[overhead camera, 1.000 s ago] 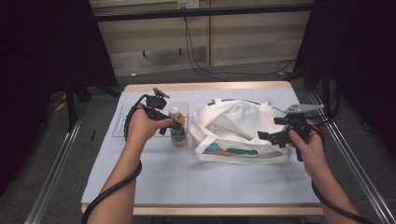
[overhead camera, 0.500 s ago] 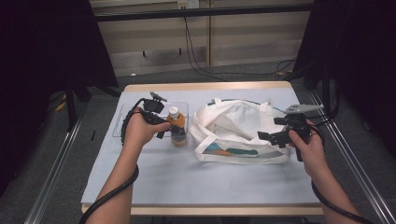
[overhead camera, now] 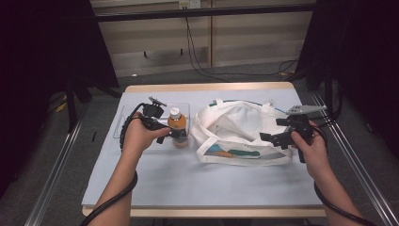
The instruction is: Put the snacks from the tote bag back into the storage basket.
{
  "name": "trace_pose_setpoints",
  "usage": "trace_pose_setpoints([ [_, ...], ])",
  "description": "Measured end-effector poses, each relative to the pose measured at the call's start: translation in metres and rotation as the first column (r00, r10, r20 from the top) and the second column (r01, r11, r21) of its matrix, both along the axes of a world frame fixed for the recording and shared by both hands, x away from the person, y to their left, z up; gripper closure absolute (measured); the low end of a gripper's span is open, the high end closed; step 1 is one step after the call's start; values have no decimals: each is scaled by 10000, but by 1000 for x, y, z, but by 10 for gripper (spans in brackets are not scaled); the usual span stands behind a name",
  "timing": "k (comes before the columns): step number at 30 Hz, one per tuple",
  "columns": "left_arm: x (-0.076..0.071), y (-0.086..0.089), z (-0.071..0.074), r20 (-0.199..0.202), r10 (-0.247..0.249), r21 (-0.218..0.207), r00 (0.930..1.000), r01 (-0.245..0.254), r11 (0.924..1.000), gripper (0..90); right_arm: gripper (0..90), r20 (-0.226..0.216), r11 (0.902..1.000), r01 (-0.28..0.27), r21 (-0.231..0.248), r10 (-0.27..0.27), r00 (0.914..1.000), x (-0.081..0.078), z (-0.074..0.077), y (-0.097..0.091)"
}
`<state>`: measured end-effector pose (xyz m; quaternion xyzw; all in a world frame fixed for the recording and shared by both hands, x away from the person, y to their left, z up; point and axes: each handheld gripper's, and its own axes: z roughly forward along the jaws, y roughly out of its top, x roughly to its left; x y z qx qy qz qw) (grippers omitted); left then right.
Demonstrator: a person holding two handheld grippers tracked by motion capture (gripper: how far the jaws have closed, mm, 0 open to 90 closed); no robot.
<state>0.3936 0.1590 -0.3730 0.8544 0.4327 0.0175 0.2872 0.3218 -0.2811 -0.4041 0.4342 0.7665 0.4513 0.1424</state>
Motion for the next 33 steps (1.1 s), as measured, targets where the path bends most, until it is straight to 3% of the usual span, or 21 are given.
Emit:
trace_pose_setpoints([
  [7, -3, 3, -3, 70, -55, -36, 10000, 55, 10000, 172, 16, -5, 10000, -21, -17, 21, 10000, 0, 0, 0],
  [9, -5, 3, -4, 76, 132, -232, 9999, -130, 9996, 172, 16, -15, 10000, -26, -11, 26, 10000, 0, 0, 0],
  [11, -6, 4, -4, 91, -77, -46, 9999, 77, 10000, 172, 16, -9, 10000, -24, -14, 24, 10000, 0, 0, 0],
  [14, -8, 4, -5, 119, -61, -135, 9999, 63, 9999, 170, 16, -1, 10000, -11, -5, 11, 10000, -1, 0, 0],
  [17, -10, 5, -6, 195, 36, -342, 9998, -30, 9994, 170, 16, 2, 10000, -33, -27, 33, 10000, 0, 0, 0],
  [18, -12, 4, -7, 231, 354, -610, 9991, -339, 9976, 170, 16, -4, 10000, -40, -35, 40, 10000, 0, -1, 0],
  [19, -11, 7, -7, 219, 2, -415, 9998, 7, 9991, 169, 16, -11, 10000, -54, -42, 54, 10000, 0, -1, 0],
  [27, -19, 10, -13, 306, 193, -557, 9993, -176, 9983, 168, 16, -4, 10000, -32, -42, 32, 10000, -1, -1, 0],
  [33, -24, 13, -15, 368, 65, -533, 9993, -45, 9986, 166, 15, -72, 10000, -20, -63, 19, 10000, -1, -2, 1],
])
